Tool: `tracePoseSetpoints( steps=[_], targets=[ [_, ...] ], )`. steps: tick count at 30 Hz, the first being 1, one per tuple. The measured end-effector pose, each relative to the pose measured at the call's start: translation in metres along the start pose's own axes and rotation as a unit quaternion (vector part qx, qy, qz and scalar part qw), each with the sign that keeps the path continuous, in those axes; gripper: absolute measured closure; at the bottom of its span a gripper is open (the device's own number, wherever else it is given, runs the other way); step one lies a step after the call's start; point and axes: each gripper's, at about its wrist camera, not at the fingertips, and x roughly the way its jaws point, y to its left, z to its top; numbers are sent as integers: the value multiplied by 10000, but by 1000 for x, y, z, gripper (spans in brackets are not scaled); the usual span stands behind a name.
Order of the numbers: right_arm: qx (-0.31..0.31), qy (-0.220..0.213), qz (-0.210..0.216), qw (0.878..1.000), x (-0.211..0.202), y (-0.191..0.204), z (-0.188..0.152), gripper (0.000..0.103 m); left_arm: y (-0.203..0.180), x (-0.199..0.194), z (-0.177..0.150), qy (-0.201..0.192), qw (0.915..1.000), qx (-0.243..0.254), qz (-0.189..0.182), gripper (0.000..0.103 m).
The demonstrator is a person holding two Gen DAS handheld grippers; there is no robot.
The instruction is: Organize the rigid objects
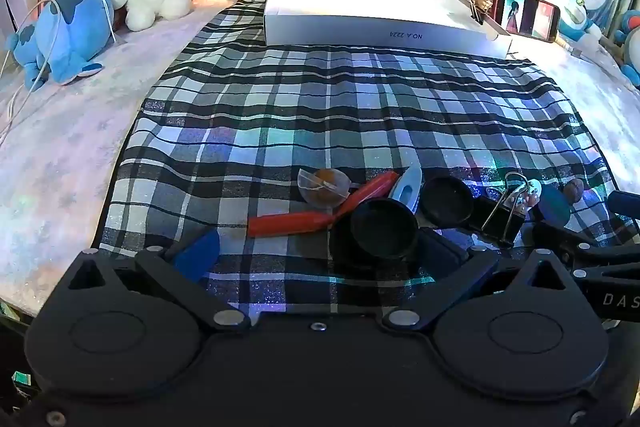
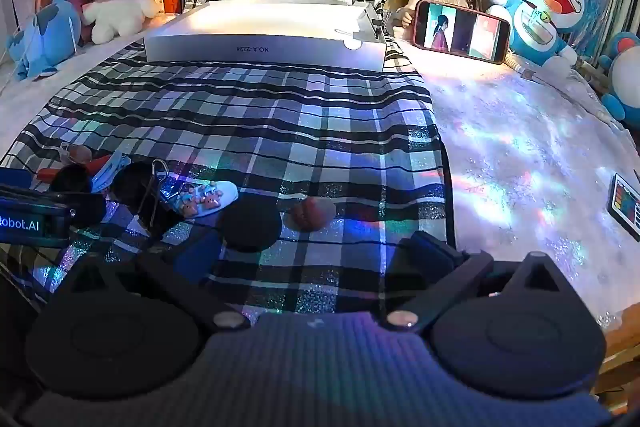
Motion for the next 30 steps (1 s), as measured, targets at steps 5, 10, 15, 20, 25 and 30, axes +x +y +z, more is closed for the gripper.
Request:
tracePoseSetpoints(
  steps=[5,10,15,20,25,30],
  targets=[
    [3,37,5,10000,1,0,0,0,-2,-1,-1,-19,10000,37,-36,0],
    [7,24,5,10000,0,0,-1,0,1,-2,-3,6,10000,21,-49,0],
    [8,12,6,10000,0,-1,-1,0,2,-1,-2,25,10000,17,-59,0],
    [2,11,11,10000,0,1,-2,0,0,0,-1,37,10000,41,-53,0],
    [1,6,9,10000,0,0,-1,0,1,0,-1,38,10000,40,-55,0],
    [-7,-2,9,10000,0,0,-1,0,0,0,-1,33,10000,41,-54,0]
  ],
)
